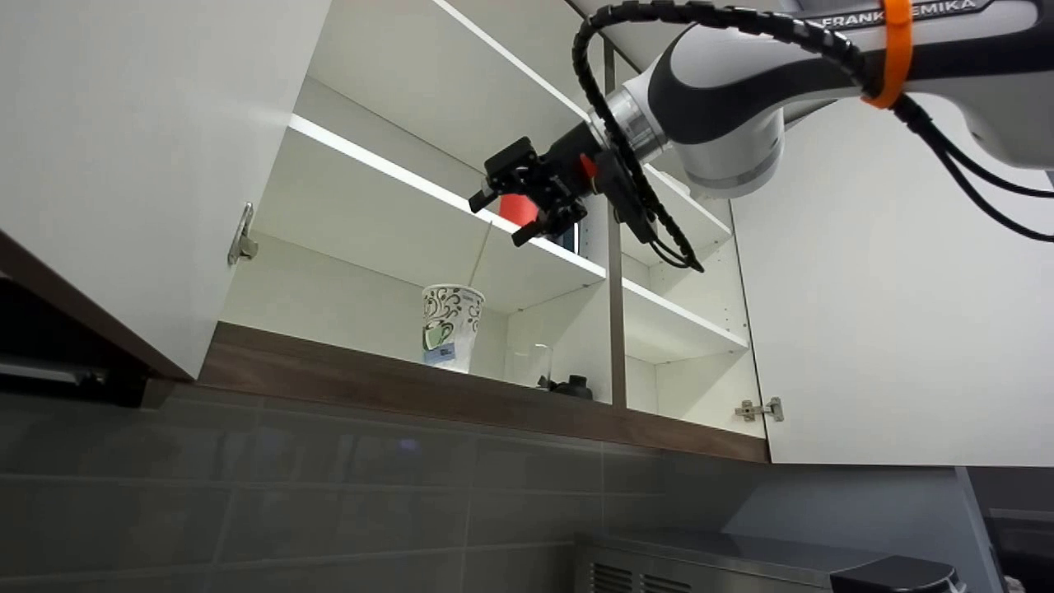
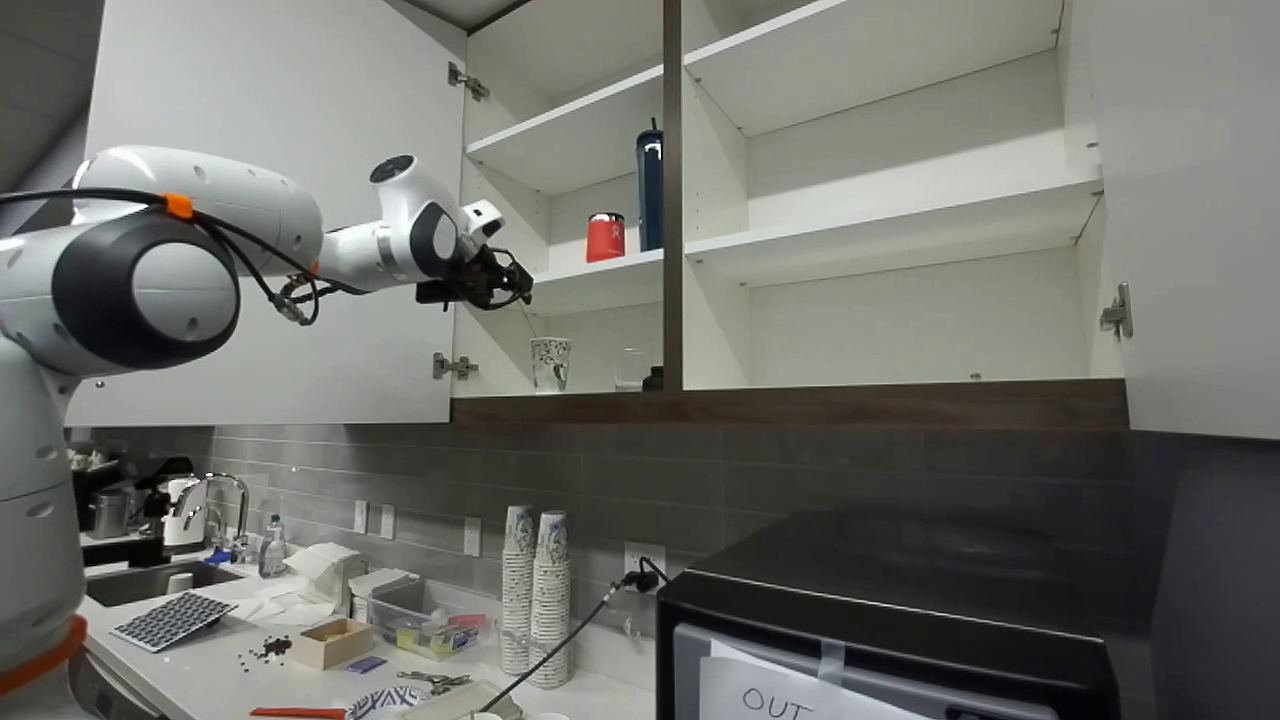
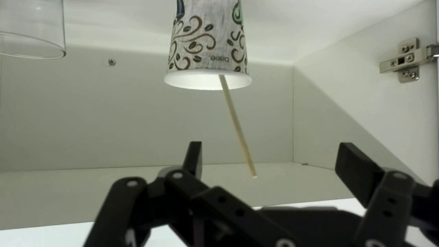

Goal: Put the stick in the cup on the counter

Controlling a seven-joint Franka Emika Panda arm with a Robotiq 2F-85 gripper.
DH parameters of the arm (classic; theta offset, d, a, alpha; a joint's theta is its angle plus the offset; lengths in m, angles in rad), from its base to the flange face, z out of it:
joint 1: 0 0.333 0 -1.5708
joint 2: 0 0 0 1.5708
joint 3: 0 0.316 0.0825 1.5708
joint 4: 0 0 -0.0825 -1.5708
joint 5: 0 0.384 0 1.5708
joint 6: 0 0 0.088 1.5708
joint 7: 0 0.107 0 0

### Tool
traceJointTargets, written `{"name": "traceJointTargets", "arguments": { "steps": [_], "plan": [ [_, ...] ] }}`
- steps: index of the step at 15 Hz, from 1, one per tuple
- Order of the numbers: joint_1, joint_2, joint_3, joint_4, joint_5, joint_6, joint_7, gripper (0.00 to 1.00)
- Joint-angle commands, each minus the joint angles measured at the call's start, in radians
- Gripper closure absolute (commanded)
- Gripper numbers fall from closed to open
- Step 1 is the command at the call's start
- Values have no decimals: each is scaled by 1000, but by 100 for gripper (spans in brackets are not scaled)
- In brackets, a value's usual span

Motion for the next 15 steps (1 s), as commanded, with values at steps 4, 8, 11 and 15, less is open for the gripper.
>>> {"name": "traceJointTargets", "arguments": {
  "steps": [4,8,11,15],
  "plan": [
    [-16,78,27,87,-72,19,111,26],
    [-12,95,26,109,-85,14,138,58],
    [-12,103,25,122,-100,13,158,81],
    [-18,113,26,138,-141,18,206,100]
  ]
}}
